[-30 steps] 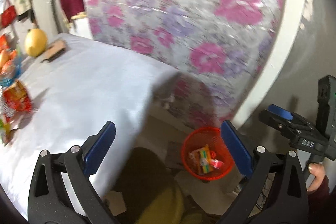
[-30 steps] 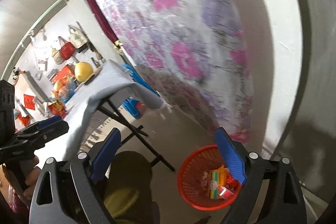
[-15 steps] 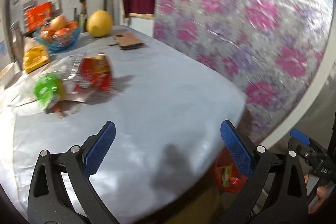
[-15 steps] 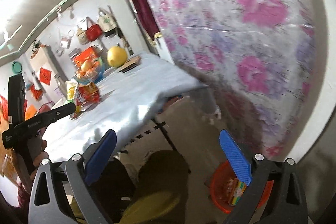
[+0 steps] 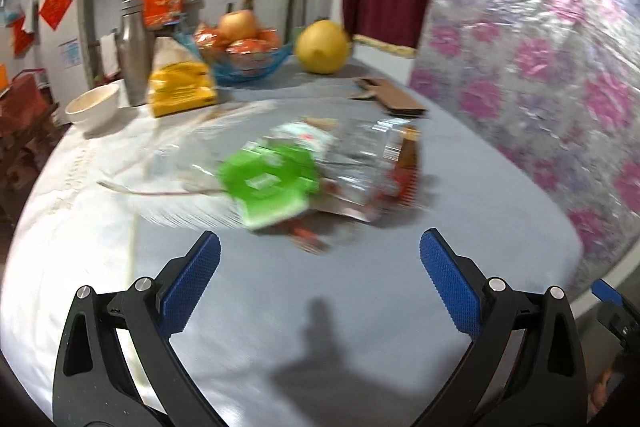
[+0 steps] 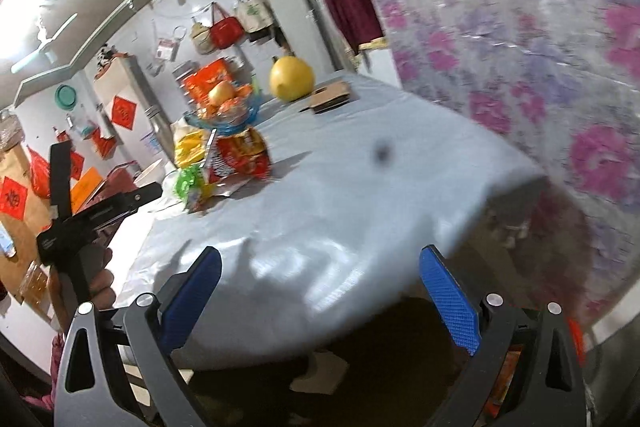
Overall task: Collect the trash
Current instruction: 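Move both tools back over the table toward the remaining trash, then grasp the red chip bag with the right tool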
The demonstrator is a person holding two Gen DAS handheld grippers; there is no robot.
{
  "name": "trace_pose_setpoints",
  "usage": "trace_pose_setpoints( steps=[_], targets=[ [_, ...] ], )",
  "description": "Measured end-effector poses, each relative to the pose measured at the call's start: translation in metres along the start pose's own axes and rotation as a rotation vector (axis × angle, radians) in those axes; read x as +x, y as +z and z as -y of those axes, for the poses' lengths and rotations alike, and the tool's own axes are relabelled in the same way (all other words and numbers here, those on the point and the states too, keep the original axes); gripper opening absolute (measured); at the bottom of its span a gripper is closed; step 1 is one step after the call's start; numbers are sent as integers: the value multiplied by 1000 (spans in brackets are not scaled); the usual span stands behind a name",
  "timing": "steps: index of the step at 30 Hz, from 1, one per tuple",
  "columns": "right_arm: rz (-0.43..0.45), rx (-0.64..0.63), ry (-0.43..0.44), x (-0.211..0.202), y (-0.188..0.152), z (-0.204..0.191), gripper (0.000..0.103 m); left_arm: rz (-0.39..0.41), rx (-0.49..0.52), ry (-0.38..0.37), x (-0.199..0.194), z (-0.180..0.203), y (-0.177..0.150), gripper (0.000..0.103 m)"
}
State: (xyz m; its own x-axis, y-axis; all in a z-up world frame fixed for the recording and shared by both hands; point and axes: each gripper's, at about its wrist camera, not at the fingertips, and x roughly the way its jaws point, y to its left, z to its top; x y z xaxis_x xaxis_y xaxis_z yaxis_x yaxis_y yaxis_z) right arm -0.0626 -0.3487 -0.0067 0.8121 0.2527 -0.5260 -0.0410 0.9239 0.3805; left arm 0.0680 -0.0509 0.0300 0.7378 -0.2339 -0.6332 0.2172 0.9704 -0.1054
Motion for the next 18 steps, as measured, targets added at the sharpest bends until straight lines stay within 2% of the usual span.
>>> trace_pose_setpoints(
  steps=[4,8,14,18],
  targets=[
    [14,-18,20,23,4,-20,97,-48,14,55,28,-21,19,96],
    [60,-71,-2,34,1,-37,97,-72,32,85,54,-30,35,96],
    [71,-134,-54,44,-5,-41,97,-125,16,20,91,-34,46,96],
    [53,-118,-50,50,-7,-36,97,-204,55,103,110,-34,36,96]
  ],
)
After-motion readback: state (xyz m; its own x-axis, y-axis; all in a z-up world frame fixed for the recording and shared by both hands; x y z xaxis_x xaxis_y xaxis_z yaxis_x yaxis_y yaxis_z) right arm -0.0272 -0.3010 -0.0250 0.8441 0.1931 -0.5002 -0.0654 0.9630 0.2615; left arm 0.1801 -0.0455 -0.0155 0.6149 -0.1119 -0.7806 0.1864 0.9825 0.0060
